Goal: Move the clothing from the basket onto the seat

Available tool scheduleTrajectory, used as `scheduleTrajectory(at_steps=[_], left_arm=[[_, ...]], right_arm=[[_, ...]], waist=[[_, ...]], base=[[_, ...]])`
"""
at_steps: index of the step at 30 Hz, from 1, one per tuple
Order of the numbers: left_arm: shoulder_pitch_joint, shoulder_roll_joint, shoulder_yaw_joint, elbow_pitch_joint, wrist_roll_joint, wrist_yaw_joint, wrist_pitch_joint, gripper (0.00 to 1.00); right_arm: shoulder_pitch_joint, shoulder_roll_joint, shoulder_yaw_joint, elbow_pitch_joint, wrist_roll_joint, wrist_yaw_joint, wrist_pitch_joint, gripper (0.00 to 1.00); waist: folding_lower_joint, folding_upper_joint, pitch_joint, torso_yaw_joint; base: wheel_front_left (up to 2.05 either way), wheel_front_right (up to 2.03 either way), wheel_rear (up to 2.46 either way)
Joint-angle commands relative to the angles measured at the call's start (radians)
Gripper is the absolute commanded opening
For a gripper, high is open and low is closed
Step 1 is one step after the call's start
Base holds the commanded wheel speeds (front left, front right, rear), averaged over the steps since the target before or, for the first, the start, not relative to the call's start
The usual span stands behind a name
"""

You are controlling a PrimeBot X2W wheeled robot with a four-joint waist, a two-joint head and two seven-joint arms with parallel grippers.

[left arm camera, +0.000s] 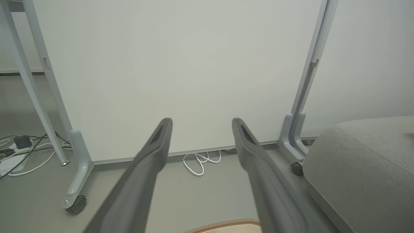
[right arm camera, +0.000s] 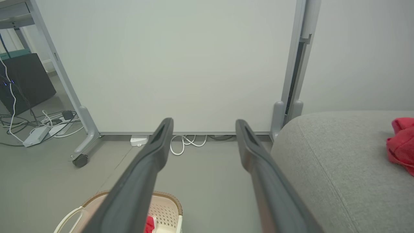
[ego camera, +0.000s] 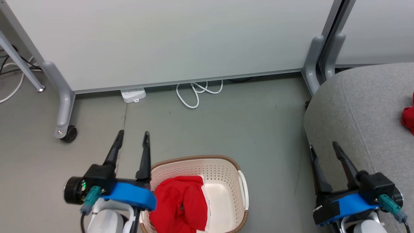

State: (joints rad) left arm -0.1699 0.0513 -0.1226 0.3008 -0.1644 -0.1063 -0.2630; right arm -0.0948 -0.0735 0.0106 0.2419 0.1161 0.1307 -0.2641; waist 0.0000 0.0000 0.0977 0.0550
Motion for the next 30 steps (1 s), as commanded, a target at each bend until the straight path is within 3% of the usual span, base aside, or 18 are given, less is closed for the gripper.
scheduleTrajectory(at_steps=[1,10,20,30], left_arm=[[-0.029,-0.001,-0.014,0.013,0.013,-0.008,-0.003,1.00],[-0.170,0.034,-0.156,0.159,0.063,-0.026,-0.003,1.00],[-0.363,0.129,-0.372,0.381,0.025,-0.024,-0.003,1.00],[-0.530,0.190,-0.560,0.578,0.003,-0.024,-0.003,1.00]], right_arm=[[-0.019,-0.001,-0.002,-0.005,0.002,0.000,-0.001,1.00],[-0.099,-0.016,0.015,-0.025,-0.002,0.000,-0.001,1.00],[-0.221,-0.025,0.034,-0.063,-0.005,0.000,-0.001,1.00],[-0.322,-0.021,0.047,-0.102,-0.014,0.000,-0.001,1.00]], waist=[[0.0000,0.0000,0.014,-0.008],[0.0000,0.0000,0.118,-0.067],[0.0000,0.0000,0.297,-0.142],[0.0000,0.0000,0.470,-0.184]], base=[[0.00,0.00,0.00],[0.00,0.00,0.00],[0.00,0.00,0.00],[0.00,0.00,0.00]])
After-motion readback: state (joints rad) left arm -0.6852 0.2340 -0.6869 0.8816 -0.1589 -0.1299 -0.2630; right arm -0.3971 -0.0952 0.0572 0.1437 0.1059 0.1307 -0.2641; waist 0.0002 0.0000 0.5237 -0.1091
